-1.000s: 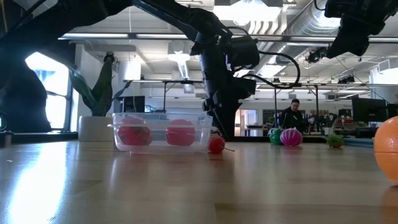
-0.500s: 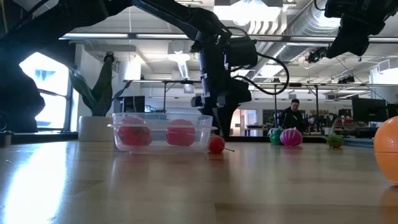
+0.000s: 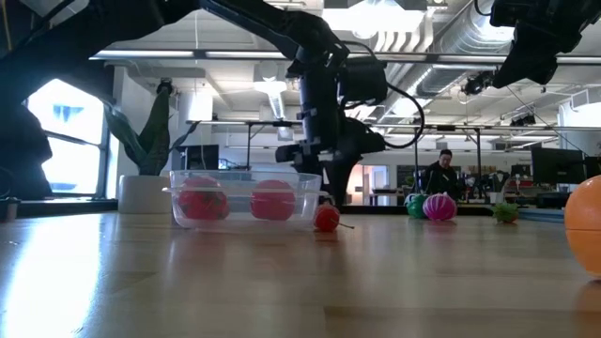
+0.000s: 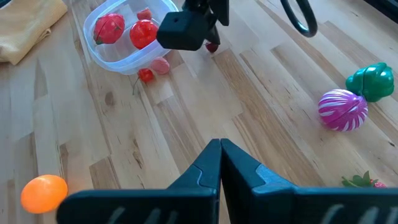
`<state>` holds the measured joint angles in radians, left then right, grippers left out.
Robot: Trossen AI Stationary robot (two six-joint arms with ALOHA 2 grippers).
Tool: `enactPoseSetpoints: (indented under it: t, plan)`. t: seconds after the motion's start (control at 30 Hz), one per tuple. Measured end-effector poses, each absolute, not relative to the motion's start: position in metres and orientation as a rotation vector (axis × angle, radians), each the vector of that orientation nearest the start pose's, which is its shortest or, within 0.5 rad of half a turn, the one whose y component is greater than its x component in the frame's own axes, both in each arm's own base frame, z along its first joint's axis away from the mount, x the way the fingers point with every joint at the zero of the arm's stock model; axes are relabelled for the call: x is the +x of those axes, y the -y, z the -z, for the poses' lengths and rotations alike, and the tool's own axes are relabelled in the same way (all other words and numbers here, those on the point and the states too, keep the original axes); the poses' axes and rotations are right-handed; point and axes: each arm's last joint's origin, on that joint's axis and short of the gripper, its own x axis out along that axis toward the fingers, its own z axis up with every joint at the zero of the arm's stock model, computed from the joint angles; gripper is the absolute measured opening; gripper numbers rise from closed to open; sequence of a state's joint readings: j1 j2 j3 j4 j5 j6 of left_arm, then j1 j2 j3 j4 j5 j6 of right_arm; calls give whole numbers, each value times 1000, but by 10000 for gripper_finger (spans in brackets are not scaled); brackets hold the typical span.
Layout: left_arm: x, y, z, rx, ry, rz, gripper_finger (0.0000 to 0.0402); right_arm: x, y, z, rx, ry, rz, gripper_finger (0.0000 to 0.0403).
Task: Pick and placing Produce into tupperware
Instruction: Put the top red cherry into the transparent container
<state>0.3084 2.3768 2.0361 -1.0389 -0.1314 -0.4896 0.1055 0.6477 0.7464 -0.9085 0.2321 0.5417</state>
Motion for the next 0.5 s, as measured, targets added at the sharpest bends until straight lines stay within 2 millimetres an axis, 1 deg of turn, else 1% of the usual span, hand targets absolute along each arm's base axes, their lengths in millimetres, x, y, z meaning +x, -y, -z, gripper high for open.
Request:
enactPoseSetpoints:
  t: [0.17, 0.5]
  plan:
    - [456, -147, -166, -559, -1286, -652, 182, 114, -5, -277, 376, -742, 331, 0]
    - [456, -146, -166, -576, -1303, -611, 182, 114, -5, -277, 376, -742, 330, 0]
